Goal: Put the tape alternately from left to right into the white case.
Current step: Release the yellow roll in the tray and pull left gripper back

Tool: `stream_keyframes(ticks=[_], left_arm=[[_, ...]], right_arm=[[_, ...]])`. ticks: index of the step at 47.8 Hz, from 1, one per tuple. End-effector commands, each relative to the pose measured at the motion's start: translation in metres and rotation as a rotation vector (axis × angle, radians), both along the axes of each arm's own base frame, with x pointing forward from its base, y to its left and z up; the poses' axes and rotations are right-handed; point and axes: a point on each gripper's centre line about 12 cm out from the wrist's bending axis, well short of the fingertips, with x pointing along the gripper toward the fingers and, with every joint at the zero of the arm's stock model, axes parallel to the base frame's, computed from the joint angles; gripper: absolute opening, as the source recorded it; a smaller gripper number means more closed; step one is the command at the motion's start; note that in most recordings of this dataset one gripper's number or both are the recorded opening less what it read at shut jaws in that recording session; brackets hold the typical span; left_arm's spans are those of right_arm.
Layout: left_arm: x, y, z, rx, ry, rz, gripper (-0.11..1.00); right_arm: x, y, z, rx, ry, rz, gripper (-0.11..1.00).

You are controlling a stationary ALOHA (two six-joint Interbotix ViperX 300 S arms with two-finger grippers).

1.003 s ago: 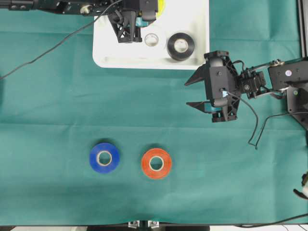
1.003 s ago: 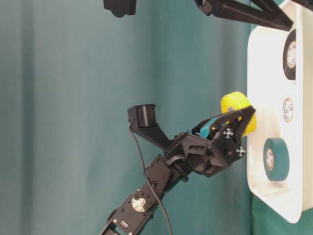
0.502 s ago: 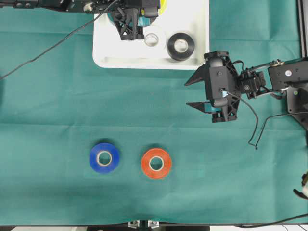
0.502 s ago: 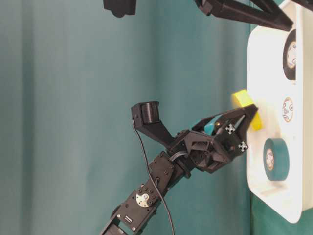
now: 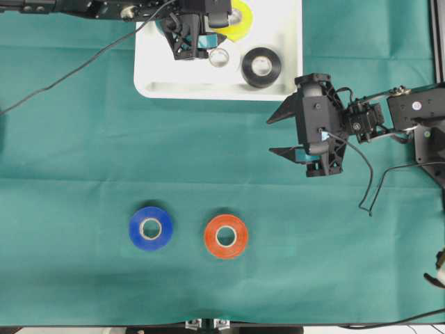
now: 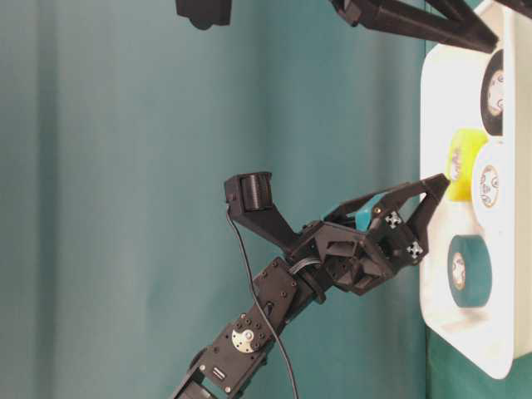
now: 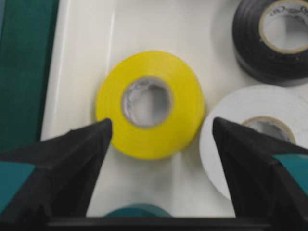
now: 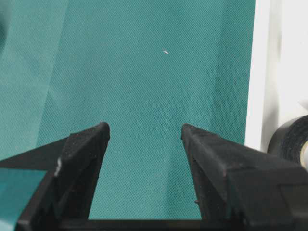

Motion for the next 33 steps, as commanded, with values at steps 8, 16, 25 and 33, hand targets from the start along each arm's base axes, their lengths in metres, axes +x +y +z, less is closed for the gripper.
stream_keyframes(ticks=[8,16,25,33], left_arm=[[-0.004,-0.002,0.014,0.008,-0.028,0.001,0.86],[-0.012,-0.009,0.018,-0.001,-0.01,-0.006,0.85],[-0.027,-0.03,0.026,-0.011,0.006,-0.035,0.86],[-0.04,-0.058,0.023,-0.02,0.033,-0.087,0.86]], right_arm=[[0.002,0.001,0.004,0.005,-0.019,0.002,0.68],[0.002,0.001,0.005,0.006,-0.02,0.003,0.68],[0.001,0.001,0.004,0.005,-0.016,0.001,0.68],[0.002,0.001,0.004,0.006,-0.019,0.001,0.69]])
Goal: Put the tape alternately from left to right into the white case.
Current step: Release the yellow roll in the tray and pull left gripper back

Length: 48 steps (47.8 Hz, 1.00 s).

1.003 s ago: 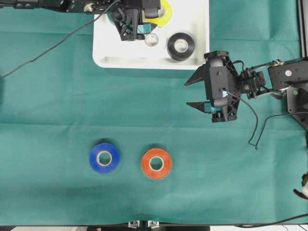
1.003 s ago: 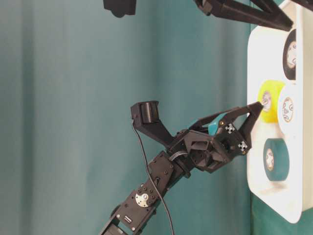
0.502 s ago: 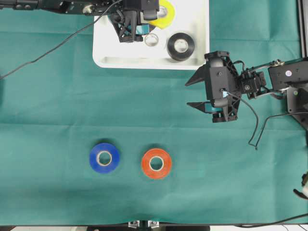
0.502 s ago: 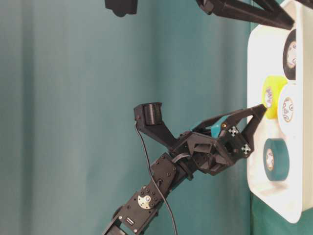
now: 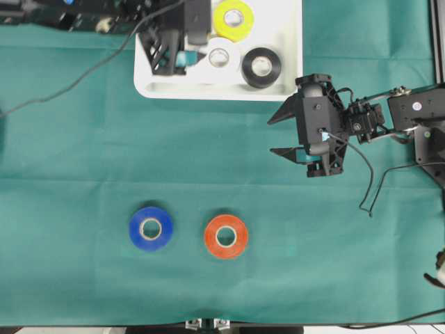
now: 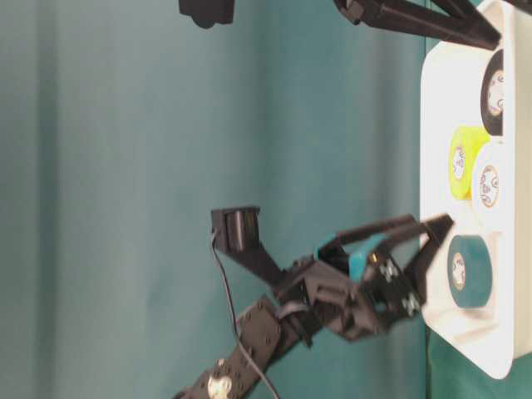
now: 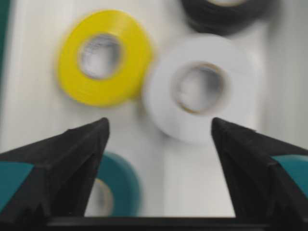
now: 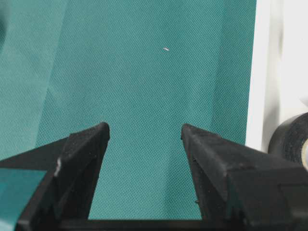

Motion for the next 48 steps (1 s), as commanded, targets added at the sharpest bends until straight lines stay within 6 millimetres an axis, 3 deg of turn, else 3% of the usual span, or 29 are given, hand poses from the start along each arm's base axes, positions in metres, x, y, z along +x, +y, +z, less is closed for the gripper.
stream_keyframes(ticks=[1,15,48], left_arm=[[-0.008,-0.015,0.012,0.005,-0.023,-0.027,0.86],[-0.021,-0.052,0.011,-0.036,-0.014,-0.069,0.86],[-0.042,-0.11,0.003,-0.198,-0.007,-0.044,0.86]], right_arm=[[0.002,0.001,0.005,0.004,-0.019,0.001,0.68],[0.004,0.001,0.006,0.005,-0.025,0.003,0.69],[0.003,0.001,0.006,0.004,-0.022,0.001,0.69]])
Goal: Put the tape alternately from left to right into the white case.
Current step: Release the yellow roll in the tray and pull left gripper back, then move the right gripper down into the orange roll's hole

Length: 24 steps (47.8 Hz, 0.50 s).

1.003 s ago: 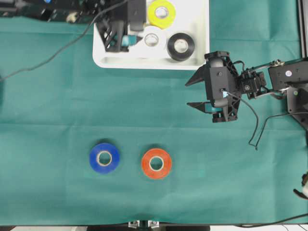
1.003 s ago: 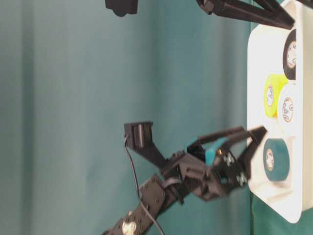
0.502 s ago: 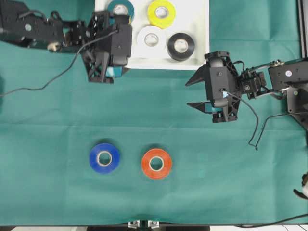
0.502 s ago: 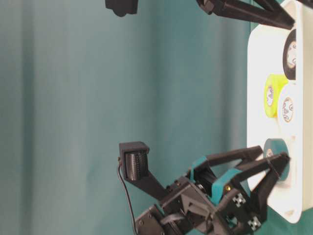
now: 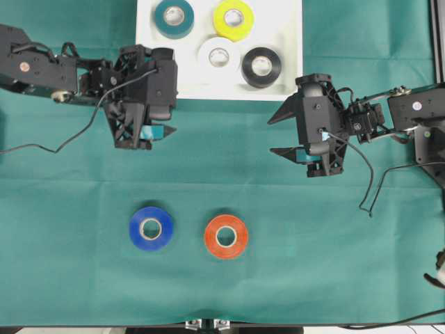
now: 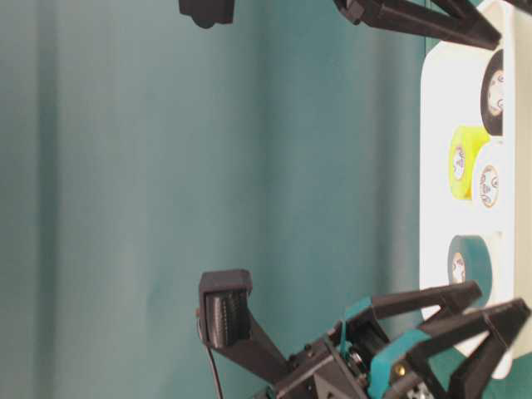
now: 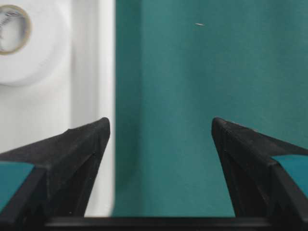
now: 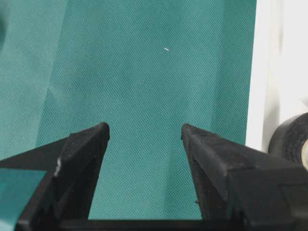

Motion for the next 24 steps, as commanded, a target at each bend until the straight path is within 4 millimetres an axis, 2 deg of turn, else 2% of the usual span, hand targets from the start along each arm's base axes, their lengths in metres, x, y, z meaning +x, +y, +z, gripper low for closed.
stream_keyframes(ticks=[1,24], left_arm=[[-0.002,-0.007,0.008,-0.011,-0.025,-0.003,0.85],[-0.006,-0.034,0.003,-0.078,-0.024,-0.005,0.86]], right_arm=[[0.003,0.001,0.006,0.005,-0.022,0.003,0.68],[0.003,0.001,0.005,0.006,-0.021,0.002,0.68]])
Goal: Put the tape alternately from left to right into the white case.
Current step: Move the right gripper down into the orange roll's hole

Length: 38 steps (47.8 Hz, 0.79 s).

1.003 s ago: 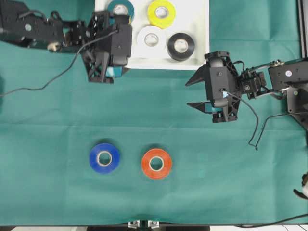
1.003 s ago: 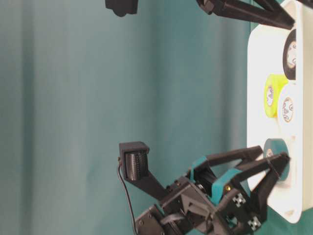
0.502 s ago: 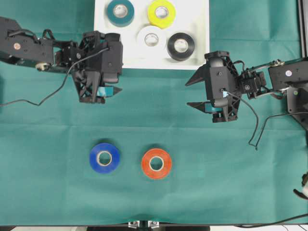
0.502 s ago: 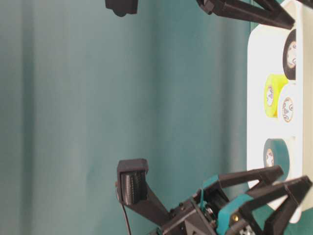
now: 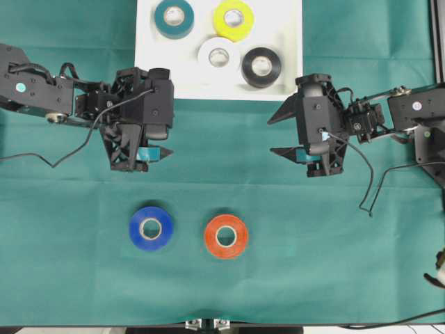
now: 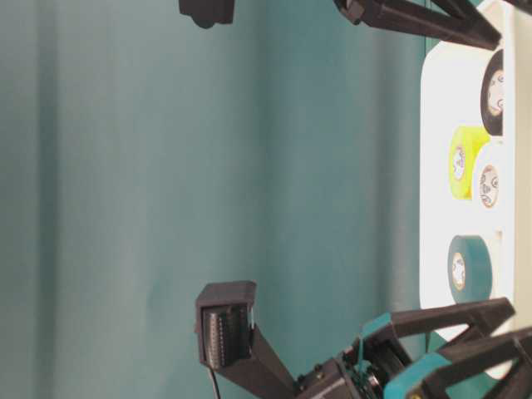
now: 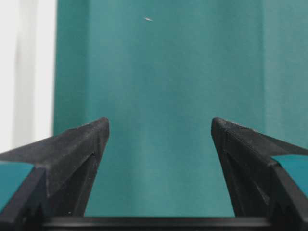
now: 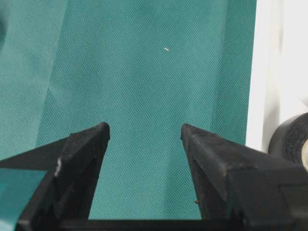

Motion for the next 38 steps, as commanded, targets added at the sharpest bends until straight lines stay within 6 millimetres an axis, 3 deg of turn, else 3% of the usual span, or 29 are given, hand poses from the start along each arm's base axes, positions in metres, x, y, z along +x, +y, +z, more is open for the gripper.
stream_keyframes(ticks=[1,25,38], left_arm=[[-0.002,-0.003,0.007,-0.005,-0.028,-0.003,0.86],[-0.005,-0.003,0.002,-0.006,-0.014,-0.002,0.86],[-0.005,-0.003,0.0,-0.006,-0.008,-0.001,0.85]], right_arm=[[0.003,0.001,0.006,0.007,-0.027,0.001,0.68],[0.004,0.001,0.007,0.049,-0.027,-0.037,0.68],[0.004,0.015,0.008,0.087,-0.027,-0.026,0.68]])
